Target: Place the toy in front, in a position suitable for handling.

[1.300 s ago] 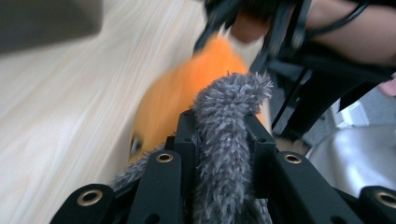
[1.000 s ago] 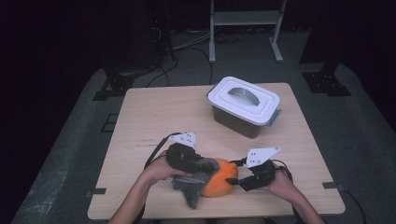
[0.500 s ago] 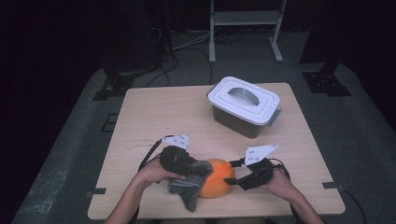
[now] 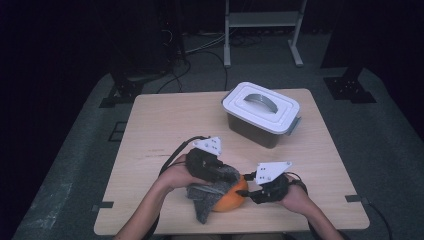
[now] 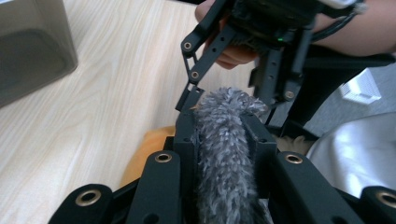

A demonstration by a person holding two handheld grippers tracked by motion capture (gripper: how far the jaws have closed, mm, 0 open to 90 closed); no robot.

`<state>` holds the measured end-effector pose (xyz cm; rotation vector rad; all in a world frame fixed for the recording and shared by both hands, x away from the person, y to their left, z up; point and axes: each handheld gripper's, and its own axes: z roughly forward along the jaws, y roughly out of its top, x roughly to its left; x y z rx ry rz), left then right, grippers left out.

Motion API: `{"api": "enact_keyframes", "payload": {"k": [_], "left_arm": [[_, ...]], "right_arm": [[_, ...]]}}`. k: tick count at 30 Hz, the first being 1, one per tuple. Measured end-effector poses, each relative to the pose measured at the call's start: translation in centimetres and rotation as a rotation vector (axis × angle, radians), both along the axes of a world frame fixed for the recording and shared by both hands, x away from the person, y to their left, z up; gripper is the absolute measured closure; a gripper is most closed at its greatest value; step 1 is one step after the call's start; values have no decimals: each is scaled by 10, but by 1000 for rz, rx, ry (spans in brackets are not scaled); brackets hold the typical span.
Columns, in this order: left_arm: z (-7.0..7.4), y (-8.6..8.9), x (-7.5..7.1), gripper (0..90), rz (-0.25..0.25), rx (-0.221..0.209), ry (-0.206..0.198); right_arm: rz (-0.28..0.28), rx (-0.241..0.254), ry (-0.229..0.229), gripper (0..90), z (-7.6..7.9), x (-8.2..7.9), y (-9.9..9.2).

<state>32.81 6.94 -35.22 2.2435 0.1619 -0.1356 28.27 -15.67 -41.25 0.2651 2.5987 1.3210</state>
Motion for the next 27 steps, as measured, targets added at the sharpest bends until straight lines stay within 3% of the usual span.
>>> {"api": "enact_keyframes", "payload": {"k": [2, 4, 7, 16, 21, 27], "left_arm": [[-2, -4, 1, 713, 7, 9, 3], [-7, -10, 0, 714, 8, 75, -21], [-11, -12, -1, 719, 8, 94, -23], [-14, 6, 2, 723, 38, 74, -13], [-18, 20, 3, 721, 62, 61, 18], [-23, 35, 3, 717, 88, 53, 28]], "right_arm": [[-7, 0, 4, 530, -1, 0, -1], [-8, 2, 9, 531, -2, 0, -3], [-2, -12, 11, 536, -4, 0, -3], [-15, 15, 50, 558, -7, 3, -11], [-22, 14, 54, 560, -8, 5, -15], [-35, 16, 73, 563, -10, 8, -22]]}}
